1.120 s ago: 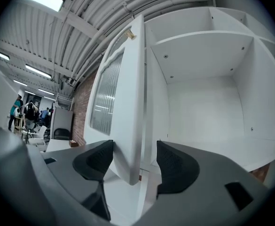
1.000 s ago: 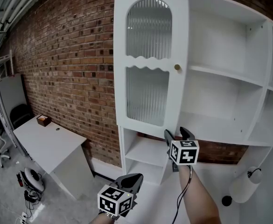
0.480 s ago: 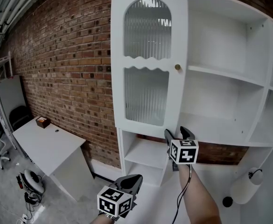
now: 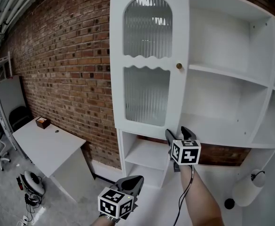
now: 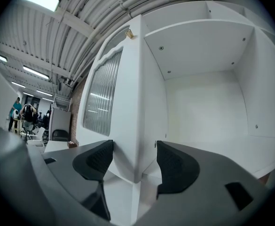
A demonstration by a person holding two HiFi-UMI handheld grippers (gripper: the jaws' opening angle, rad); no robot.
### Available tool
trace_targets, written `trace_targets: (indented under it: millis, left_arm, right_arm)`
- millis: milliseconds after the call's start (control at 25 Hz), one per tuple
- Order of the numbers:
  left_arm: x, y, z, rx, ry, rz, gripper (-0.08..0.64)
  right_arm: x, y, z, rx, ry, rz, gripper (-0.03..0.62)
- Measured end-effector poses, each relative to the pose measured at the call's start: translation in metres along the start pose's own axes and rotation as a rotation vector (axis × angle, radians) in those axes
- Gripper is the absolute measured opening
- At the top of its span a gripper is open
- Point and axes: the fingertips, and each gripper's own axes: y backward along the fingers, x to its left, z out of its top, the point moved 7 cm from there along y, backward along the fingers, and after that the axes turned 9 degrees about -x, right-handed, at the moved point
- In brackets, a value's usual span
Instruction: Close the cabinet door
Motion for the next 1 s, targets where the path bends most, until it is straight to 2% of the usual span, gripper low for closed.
trace_targets:
  millis: [320,440,640,1000]
  left_arm:
    - [0.0,0.0,-0.001,0.001,-0.006,-0.002,0.007]
    - [0.001,0.005,0.001,-0.003,-0.008,-0.002,0.007]
    - [0.003,0.017,0.001,-0.005,-0.009,-0.003,0.006]
    - [-0.002,0.045,0.003,-0.008,-0.012,-0.03,0.007]
  right_arm:
    - [0.002,0.001,-0.001,0.014,0.012,0.002,0.297]
    - [0.011,0.008,0.001,0.017,0.031,-0.002,0.203]
    - [0.01,0.03,0.002,-0.02,0.032,-0.069,0.051]
    - [0.036,0.079,0.005,-0.025,0.017,-0.045,0.032]
